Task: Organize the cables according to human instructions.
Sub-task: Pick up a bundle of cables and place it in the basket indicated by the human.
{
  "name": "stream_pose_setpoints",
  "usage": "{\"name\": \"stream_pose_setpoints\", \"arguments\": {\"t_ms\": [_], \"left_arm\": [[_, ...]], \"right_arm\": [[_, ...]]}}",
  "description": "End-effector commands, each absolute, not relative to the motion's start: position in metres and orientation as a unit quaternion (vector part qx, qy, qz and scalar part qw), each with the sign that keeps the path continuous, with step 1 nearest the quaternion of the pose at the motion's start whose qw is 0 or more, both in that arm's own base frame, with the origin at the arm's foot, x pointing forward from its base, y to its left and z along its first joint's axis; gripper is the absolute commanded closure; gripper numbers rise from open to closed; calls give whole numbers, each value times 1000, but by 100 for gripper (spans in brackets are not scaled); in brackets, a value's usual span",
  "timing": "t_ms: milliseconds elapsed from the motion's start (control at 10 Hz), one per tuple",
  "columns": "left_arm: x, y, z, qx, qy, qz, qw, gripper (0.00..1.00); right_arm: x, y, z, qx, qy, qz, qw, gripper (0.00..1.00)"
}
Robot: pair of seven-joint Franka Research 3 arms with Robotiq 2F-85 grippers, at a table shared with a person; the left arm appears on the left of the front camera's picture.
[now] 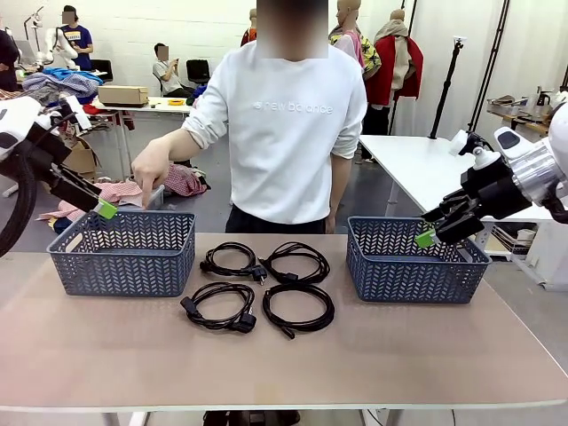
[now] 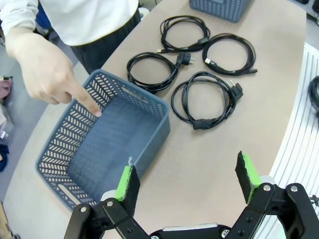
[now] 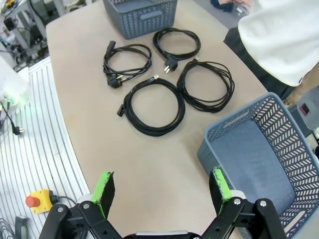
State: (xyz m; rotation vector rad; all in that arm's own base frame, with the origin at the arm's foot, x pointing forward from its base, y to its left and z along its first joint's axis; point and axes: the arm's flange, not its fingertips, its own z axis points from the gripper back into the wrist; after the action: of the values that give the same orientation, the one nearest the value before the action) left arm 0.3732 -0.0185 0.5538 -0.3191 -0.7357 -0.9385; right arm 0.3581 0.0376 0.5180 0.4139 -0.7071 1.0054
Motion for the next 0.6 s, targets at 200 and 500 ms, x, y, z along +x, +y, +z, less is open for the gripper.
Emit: {"name": "stream_pose_setpoints", "arguments": {"t_ms": [200,500], "left_arm": [[374,-16,550,-155,-348,-448,809,0],[374,-16,550,-155,-348,-448,809,0]], "right_arm": [[362,37,518,199,-337,476,787,0],[362,37,518,199,-337,476,787,0]]}}
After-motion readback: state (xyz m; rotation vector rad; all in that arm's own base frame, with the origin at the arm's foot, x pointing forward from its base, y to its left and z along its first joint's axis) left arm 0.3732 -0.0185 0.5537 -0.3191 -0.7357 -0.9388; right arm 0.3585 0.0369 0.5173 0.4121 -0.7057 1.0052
